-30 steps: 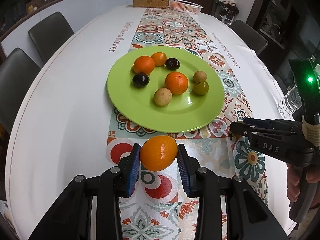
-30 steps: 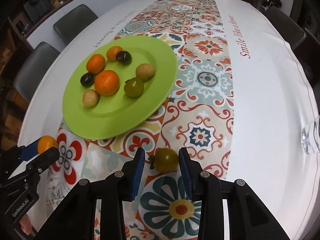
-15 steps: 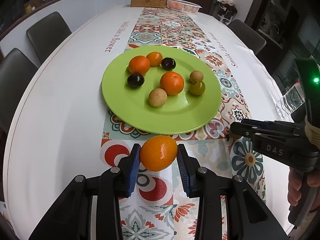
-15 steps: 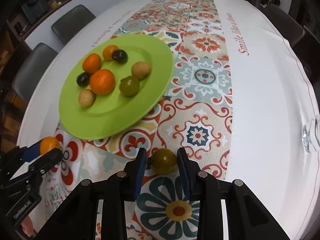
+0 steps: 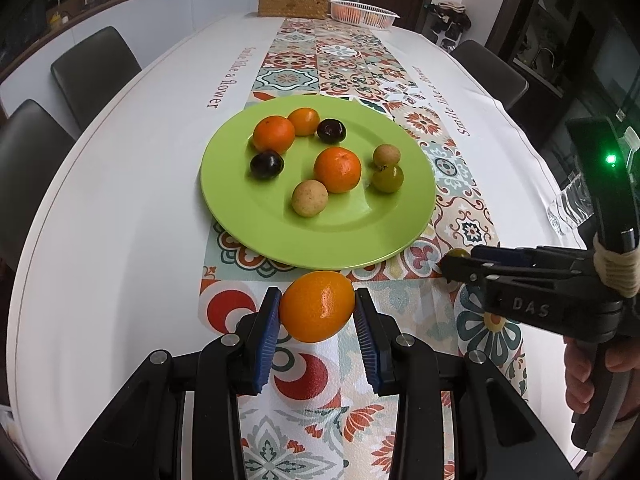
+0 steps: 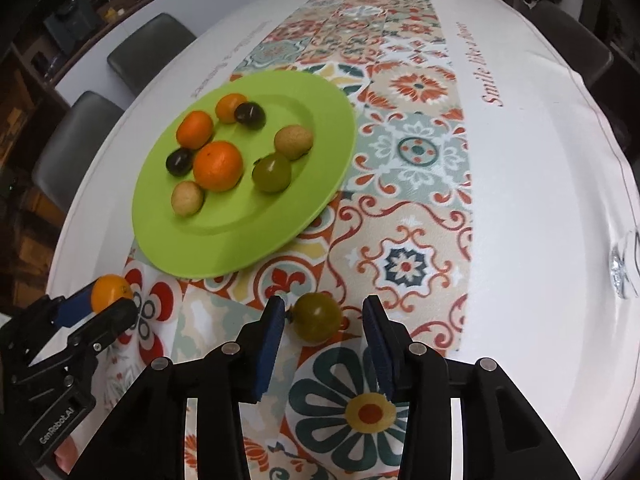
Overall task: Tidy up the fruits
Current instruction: 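Carry the orange with the left tool while the right tool carries the green fruit to the plate, then open the left tool onto the plate while the right tool releases the green fruit there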
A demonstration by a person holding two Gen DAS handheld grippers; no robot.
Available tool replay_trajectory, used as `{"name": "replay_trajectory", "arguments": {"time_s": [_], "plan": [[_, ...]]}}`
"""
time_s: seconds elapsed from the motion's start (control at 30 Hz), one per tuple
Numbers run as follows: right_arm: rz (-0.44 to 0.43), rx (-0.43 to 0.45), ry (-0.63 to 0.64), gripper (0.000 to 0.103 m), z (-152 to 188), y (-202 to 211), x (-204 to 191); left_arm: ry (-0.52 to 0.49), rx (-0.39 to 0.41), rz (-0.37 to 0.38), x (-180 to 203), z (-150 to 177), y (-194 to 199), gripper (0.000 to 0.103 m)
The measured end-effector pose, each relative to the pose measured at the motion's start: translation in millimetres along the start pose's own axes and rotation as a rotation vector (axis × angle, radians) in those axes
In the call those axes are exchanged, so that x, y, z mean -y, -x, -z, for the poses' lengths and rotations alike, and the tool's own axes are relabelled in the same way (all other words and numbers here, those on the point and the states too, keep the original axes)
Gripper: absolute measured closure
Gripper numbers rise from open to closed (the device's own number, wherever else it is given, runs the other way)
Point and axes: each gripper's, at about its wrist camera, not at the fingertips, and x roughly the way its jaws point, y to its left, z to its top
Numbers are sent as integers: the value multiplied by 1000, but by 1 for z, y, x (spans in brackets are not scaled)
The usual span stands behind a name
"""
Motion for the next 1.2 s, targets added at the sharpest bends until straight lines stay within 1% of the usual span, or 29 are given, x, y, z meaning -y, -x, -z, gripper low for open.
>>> {"name": "replay_trajectory", "arguments": {"time_s": [0.1, 0.13, 0.17, 0.23, 0.5, 0.7, 1.0, 1.2], "plan": [[-13, -14, -4, 62, 0, -5, -2, -1, 0, -3, 0, 0, 0, 67], [-14, -12, -2, 65, 0, -6, -2, -1, 0, -5, -1, -1, 0, 67], [-13, -14, 2, 70, 0, -7, -3, -2, 0, -6, -1, -1, 0, 67], [-7, -13, 14, 73, 0, -6, -5, -1, -1, -7, -2, -1, 0, 67], [-8, 33, 31, 73, -1, 8, -8, -3, 5, 10, 1, -1, 1, 67], [-25, 89, 33, 73, -4, 26, -11, -12, 32, 27, 3, -5, 9, 67], [-65, 199, 74, 73, -17, 61, -25, -55, 105, 46, 3, -24, 26, 67], [-52, 248, 129, 73, -26, 65, -36, -69, 137, 50, -3, -40, 28, 67]]}}
